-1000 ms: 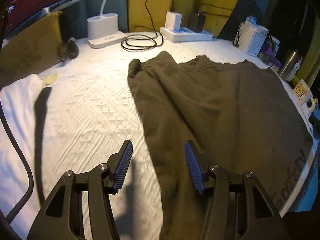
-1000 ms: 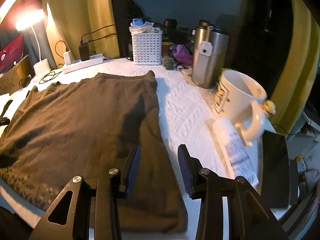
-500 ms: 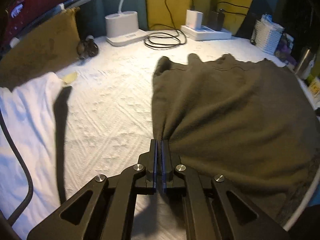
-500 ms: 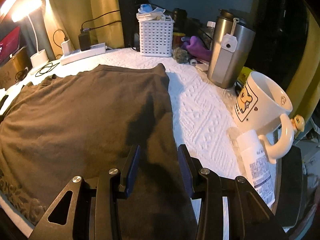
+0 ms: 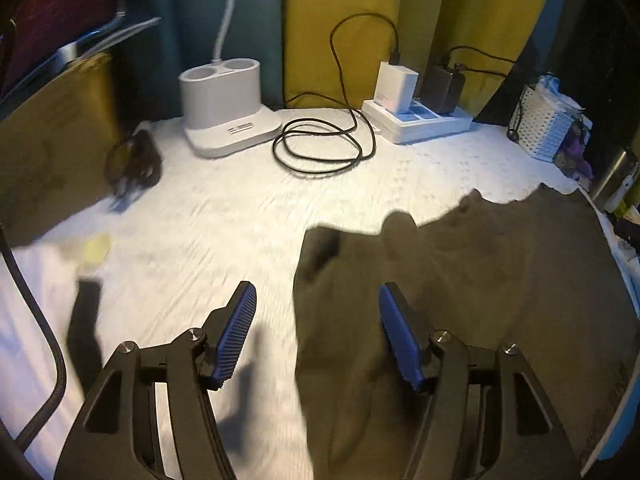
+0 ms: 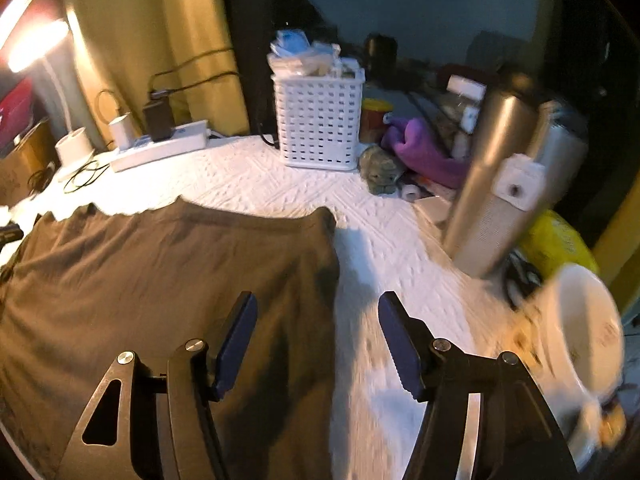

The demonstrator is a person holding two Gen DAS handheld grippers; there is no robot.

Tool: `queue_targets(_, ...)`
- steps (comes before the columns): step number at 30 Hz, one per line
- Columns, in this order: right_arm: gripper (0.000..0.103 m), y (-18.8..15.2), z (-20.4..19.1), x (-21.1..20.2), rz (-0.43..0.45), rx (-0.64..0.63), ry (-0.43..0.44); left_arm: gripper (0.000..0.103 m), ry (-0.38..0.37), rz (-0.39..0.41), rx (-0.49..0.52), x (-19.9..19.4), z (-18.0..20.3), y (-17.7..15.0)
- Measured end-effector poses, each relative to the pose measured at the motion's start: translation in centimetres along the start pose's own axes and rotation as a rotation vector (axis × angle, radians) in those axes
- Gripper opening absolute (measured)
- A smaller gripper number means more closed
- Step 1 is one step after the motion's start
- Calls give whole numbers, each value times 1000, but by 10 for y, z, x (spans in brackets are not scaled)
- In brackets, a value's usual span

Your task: Fold small clothes

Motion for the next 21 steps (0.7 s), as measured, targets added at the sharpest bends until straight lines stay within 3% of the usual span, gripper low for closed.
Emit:
queue_targets(5,65,25,21,46,-36,33,35,64,33,-51,58,32,6,13)
queue_targets(8,65,35,30,69,-54,65,73,64,29,-13,88,33,11,16)
queue_targets(9,63,37,29,77,-63,66,94,52,21,-2,98,33,12,16)
queue_targets(10,42,37,24,83,-63,40,102,36,2,13,114,32,15,16)
queue_targets(11,19,39,20,85,-69,-2,78,4,-26,17,122,29,17,16)
queue_targets(12,6,41,17,87,-73,-25,74,4,-5,15,115,29,16,18)
queue_targets(15,5,49,17,85,-56,-57,26,4,106,54,101,29,5,24)
queue_targets(19,5,57,21,82,-27,-79,-25,4,92,34,33,38,-16,27)
queue_targets(21,5,58,29,83,-20,-93,-104,4,89,39,17,38,-17,30)
Point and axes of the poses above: each gripper's, at about its wrist camera, not at the fingertips, and x roughly the way its jaws point, z to its right, y to its top, the point moved 4 cm from there along x, roughly the way its jaws point, and after that the axes turned 10 degrees about y, right-handed, at the moved point
